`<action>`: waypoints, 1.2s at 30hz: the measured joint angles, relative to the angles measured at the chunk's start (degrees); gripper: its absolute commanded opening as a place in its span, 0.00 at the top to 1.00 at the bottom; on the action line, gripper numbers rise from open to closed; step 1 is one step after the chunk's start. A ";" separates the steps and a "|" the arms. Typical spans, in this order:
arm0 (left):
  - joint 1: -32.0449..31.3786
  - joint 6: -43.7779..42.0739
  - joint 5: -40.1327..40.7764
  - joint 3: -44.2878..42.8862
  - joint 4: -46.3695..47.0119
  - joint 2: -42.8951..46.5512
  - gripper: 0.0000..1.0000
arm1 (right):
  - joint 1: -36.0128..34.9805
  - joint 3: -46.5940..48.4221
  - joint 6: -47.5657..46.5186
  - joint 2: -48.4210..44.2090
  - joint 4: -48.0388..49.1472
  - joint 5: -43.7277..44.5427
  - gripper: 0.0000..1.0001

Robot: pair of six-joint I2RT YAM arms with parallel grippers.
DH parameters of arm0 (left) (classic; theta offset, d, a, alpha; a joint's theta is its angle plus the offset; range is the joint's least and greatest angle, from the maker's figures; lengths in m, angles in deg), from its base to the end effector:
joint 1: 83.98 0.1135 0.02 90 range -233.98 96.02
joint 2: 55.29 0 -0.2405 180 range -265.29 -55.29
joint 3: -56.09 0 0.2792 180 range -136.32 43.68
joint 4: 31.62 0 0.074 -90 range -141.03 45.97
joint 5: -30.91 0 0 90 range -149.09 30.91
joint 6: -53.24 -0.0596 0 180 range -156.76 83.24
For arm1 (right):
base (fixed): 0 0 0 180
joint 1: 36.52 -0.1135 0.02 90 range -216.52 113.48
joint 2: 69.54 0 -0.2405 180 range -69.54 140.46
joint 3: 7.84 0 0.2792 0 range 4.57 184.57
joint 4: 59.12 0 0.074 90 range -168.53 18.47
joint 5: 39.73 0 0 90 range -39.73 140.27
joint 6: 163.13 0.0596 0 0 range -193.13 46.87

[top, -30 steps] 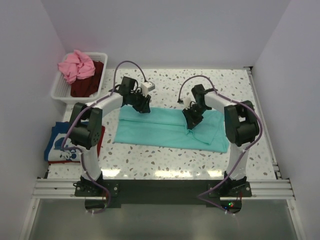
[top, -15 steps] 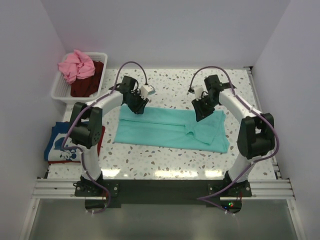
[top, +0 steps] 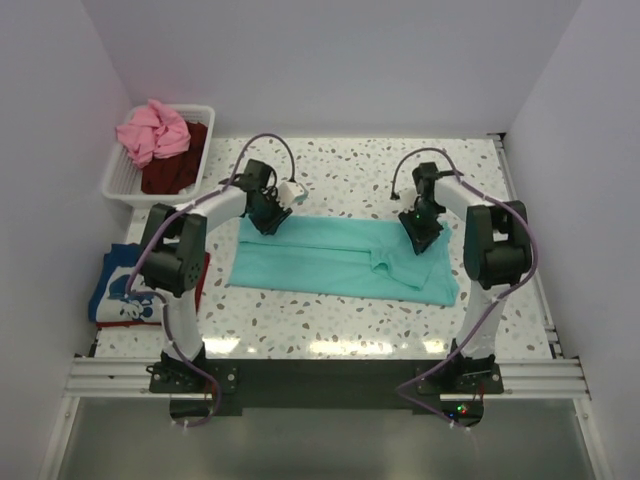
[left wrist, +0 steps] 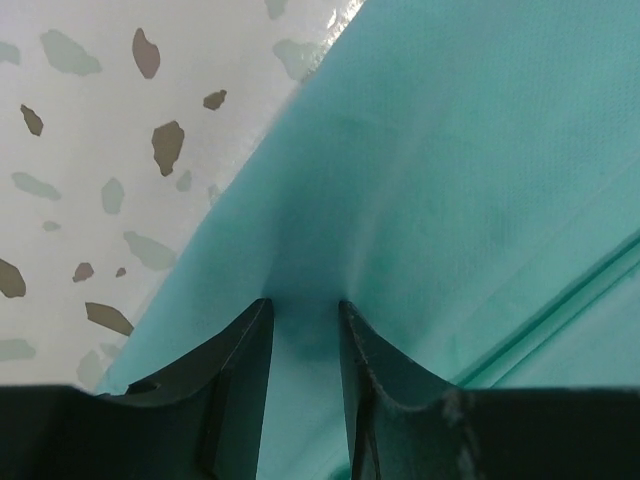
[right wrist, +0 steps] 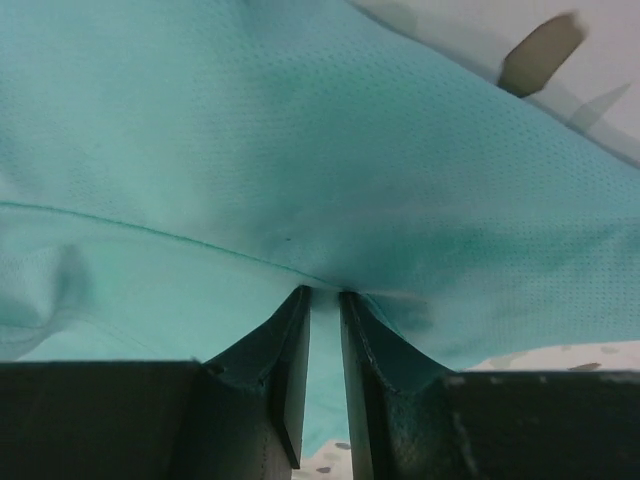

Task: Fold and stack the t-shirts
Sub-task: Fold the tshirt

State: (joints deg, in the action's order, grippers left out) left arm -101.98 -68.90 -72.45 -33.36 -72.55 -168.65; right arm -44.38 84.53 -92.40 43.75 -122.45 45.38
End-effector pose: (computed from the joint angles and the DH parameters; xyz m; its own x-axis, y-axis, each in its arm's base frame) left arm 0.4016 -0.1450 0.1017 -0.5193 0.7129 -0.4713 0.7916 0.6090 0.0491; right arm 0.3849 0.0583 0.1020 -0.8826 -0.4538 -0.1226 -0.4619 0.8857 0.0470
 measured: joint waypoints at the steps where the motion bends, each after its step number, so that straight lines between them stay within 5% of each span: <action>1: 0.00 -0.11 0.31 0.66 0.09 0.72 0.62 | -0.02 1.31 -0.09 1.62 -0.87 0.76 0.78; 11: 0.24 -0.90 -2.54 13.38 -0.28 16.17 0.60 | -3.23 31.26 -2.75 19.96 -2.29 9.09 0.77; 18: 0.24 -4.15 -6.40 14.82 1.22 20.48 0.59 | -10.75 50.53 -6.16 32.87 14.27 15.08 0.62; 26: -4.26 -8.00 -2.21 14.60 4.11 15.19 0.60 | -15.34 50.10 -9.14 33.27 29.88 19.19 0.41; 36: -16.04 -11.19 6.29 16.02 6.51 11.17 0.65 | -12.46 44.39 -8.61 19.98 28.79 20.44 0.35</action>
State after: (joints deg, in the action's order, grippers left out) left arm -118.02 -80.09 -66.16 -17.34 -66.03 -157.48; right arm -56.84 128.92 -101.01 63.73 -93.66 65.82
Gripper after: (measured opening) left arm 0.365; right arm 0.642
